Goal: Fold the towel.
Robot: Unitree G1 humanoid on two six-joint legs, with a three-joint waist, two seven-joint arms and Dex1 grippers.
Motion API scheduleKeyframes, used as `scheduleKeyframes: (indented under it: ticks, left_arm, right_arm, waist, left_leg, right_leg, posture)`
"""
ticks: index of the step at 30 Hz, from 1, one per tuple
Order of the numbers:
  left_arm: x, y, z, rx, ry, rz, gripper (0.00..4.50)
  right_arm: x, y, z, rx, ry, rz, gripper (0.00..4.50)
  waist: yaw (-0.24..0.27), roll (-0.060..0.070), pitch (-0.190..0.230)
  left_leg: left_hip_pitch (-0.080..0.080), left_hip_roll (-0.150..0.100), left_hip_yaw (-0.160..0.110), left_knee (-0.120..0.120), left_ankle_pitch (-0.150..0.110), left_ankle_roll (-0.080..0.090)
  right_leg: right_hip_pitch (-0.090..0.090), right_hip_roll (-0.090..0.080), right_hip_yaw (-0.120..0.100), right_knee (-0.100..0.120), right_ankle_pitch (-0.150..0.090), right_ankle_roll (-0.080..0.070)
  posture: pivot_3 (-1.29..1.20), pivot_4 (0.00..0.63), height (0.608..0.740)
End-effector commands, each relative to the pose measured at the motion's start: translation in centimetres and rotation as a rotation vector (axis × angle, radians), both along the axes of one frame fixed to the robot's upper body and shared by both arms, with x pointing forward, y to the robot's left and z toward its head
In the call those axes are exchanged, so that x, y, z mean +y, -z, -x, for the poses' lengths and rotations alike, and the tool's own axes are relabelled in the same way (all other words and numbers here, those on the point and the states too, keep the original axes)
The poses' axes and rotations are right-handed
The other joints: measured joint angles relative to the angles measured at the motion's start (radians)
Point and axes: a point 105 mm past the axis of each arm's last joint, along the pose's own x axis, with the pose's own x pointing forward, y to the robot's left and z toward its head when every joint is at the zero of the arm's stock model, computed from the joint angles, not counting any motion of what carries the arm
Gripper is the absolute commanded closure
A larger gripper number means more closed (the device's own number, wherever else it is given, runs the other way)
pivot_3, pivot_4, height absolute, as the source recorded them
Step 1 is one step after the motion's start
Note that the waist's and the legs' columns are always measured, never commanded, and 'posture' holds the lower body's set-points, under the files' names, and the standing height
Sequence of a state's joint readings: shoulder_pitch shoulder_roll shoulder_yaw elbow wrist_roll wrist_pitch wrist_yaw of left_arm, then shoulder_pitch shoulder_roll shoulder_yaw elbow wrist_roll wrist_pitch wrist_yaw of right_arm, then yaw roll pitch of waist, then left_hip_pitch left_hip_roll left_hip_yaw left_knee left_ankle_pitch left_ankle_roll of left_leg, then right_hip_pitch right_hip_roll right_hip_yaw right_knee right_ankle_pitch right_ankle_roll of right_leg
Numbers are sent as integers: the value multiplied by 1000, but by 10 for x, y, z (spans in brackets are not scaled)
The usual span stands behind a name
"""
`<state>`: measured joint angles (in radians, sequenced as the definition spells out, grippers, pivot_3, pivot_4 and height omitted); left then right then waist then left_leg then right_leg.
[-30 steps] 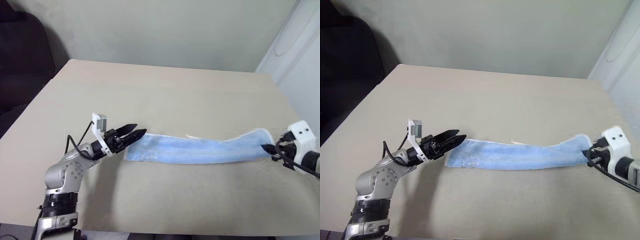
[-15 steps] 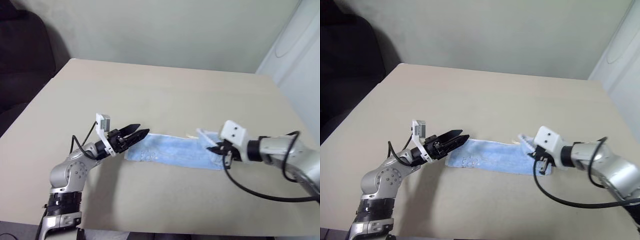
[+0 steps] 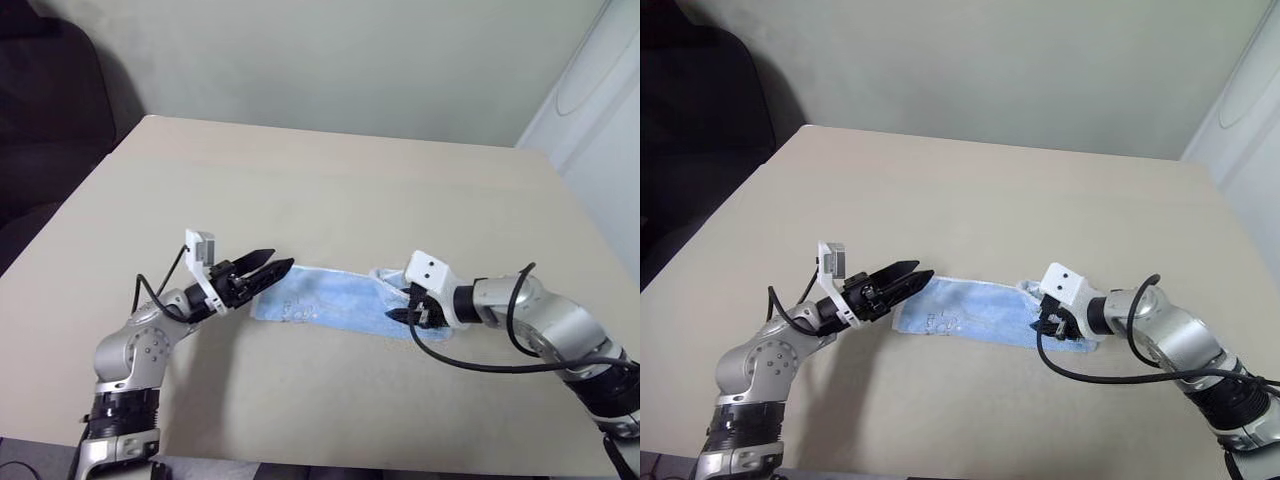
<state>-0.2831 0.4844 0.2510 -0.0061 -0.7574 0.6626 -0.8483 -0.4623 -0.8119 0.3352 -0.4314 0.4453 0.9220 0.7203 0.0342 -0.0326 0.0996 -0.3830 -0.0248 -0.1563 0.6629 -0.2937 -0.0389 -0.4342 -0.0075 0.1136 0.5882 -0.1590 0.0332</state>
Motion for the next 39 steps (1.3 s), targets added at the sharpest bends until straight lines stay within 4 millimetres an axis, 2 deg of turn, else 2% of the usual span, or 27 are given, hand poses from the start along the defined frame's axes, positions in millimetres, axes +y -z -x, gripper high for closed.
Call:
scheduleKeyframes:
  ticks: [1,7,9,11,17,21,26,30,32,36,38,39]
  left_arm:
    - [-3,-14,2,-61,14,0,229]
    - [-2,-14,2,-60,18,-5,229]
    - [1,-15,1,-60,11,-8,229]
    - [3,-16,1,-59,7,-6,229]
    - [4,-17,0,-56,8,-10,229]
    - [8,-20,2,-59,-1,-22,229]
    - [14,-23,6,-59,-22,-36,229]
    - [17,-23,10,-58,-36,-36,229]
    - [18,-24,14,-59,-46,-40,229]
    - [25,-27,20,-58,-75,-39,229]
    - [31,-30,25,-48,-100,-27,229]
    - [33,-34,33,-39,-101,-3,229]
  right_arm:
    - [5,-34,6,-55,-31,-131,1772]
    - [-7,-67,17,-84,-14,-254,1772]
    - [-21,-71,6,-112,87,-271,1936]
    - [-31,-66,-3,-118,163,-263,2278]
    - [-21,-33,-14,-85,208,-271,4462]
    - [-12,2,-15,-30,207,-246,4462]
    - [4,28,-7,22,157,-234,4462]
    - [10,39,-9,44,165,-247,4462]
    - [12,39,-9,31,145,-238,4462]
    - [9,25,-8,-38,113,-233,4462]
    - [3,11,-9,-89,107,-232,4462]
    - [-3,-2,-10,-128,104,-235,4462]
  waist:
    - [0,0,0]
    - [2,0,0]
    - [1,0,0]
    - [1,0,0]
    - [-1,0,0]
    - [0,-1,0]
    - [-1,0,0]
    - [-1,-1,-1]
    - [-1,-1,-1]
    - [-1,-1,-1]
    - [-2,-1,-1]
    - [-3,-1,0]
  left_leg:
    - [0,0,0,0,0,0]
    - [0,-1,0,0,1,-2]
    - [0,-1,0,0,1,-2]
    - [0,-1,0,0,1,-2]
    - [0,0,0,-1,1,-2]
    - [1,0,-1,-1,1,-2]
    - [1,0,-1,-1,1,-2]
    - [1,0,-1,-1,1,-2]
    - [1,0,-1,0,1,-2]
    - [1,0,-1,-1,0,-2]
    - [1,1,-1,-1,0,-3]
    - [1,1,-1,-1,0,-3]
  right_leg:
    - [0,0,0,0,0,0]
    - [0,1,0,0,-1,-1]
    - [0,1,0,0,-1,-1]
    - [0,1,0,0,-2,0]
    - [0,1,0,0,-1,0]
    - [0,1,0,1,0,-3]
    - [0,1,0,1,0,-3]
    - [0,1,0,1,0,-3]
    - [0,1,0,1,0,-3]
    - [0,1,0,1,1,-4]
    - [0,1,0,1,1,-4]
    - [0,1,0,1,1,-4]
  posture:
    - [0,150,740]
    - [0,150,740]
    - [0,150,740]
    - [0,150,740]
    - [0,150,740]
    - [0,150,740]
    - [0,150,740]
    - [0,150,740]
    - [0,150,740]
    - [0,150,740]
    - [0,150,740]
    - [0,150,740]
